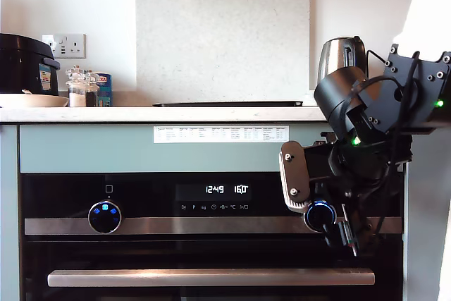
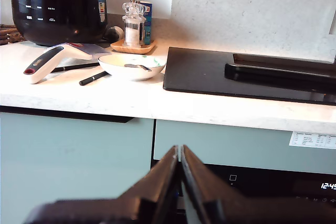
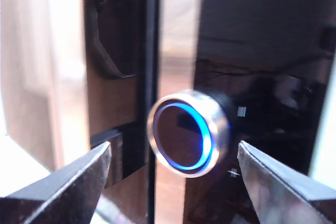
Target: Switch the oven temperature to 160 degrees by turning the right rotary switch until the correct number is selected
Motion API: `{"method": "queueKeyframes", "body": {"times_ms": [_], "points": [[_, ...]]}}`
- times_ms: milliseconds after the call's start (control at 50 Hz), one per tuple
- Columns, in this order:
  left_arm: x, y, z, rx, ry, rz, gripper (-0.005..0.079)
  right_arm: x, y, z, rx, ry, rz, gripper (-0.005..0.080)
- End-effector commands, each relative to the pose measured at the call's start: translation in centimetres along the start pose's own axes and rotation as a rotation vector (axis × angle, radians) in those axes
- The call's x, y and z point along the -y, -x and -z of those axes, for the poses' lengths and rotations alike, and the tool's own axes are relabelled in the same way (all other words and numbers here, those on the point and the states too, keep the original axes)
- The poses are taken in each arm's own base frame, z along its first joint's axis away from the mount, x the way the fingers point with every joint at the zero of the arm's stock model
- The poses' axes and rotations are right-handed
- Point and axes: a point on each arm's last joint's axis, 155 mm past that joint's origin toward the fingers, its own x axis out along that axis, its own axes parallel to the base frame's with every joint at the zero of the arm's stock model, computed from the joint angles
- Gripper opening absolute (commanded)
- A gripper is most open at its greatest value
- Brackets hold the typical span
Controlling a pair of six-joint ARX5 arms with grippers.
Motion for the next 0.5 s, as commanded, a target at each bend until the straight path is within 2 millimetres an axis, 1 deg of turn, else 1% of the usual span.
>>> {"method": "queueKeyframes", "body": {"times_ms": [0, 200, 480], "points": [[0.0, 0.0, -0.3, 0.010, 0.000, 0.002, -0.0022, 0.1, -0.4, 0.2, -0.011, -0.016, 0.019, 0.0705], [0.0, 0.0, -0.3, 0.010, 0.000, 0.002, -0.0022, 0.1, -0.3, 0.1, -0.017, -0.013, 0.023, 0.0705], [0.0, 0.0, -0.3, 0.010, 0.000, 0.002, -0.0022, -0.2, 0.4, -1.4, -0.046, 0.019, 0.037, 0.0705]]}}
